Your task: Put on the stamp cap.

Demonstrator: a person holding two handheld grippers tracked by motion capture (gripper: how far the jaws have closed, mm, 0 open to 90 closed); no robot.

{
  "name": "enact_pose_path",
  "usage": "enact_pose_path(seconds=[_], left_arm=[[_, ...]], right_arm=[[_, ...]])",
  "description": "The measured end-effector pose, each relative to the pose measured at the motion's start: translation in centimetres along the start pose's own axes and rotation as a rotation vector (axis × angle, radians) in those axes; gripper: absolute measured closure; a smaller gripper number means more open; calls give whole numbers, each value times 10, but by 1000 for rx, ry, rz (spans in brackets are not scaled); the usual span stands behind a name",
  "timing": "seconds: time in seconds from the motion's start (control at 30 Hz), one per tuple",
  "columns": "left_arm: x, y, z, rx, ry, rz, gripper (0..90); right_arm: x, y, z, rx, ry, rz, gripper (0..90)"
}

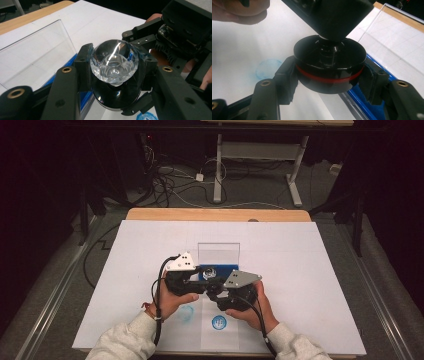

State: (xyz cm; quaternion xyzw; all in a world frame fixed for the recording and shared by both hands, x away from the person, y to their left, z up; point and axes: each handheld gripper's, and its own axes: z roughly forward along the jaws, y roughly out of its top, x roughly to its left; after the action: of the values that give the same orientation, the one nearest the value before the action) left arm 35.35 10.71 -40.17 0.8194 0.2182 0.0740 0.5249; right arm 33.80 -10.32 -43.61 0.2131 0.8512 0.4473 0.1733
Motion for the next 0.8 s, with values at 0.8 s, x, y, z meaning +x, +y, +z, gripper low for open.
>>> enact_pose_path(seconds=[0.8], left_arm=[[-8,2,-1,-19,14,14,547]], right_arm=[[2,2,-7,-18,-5,7,389]])
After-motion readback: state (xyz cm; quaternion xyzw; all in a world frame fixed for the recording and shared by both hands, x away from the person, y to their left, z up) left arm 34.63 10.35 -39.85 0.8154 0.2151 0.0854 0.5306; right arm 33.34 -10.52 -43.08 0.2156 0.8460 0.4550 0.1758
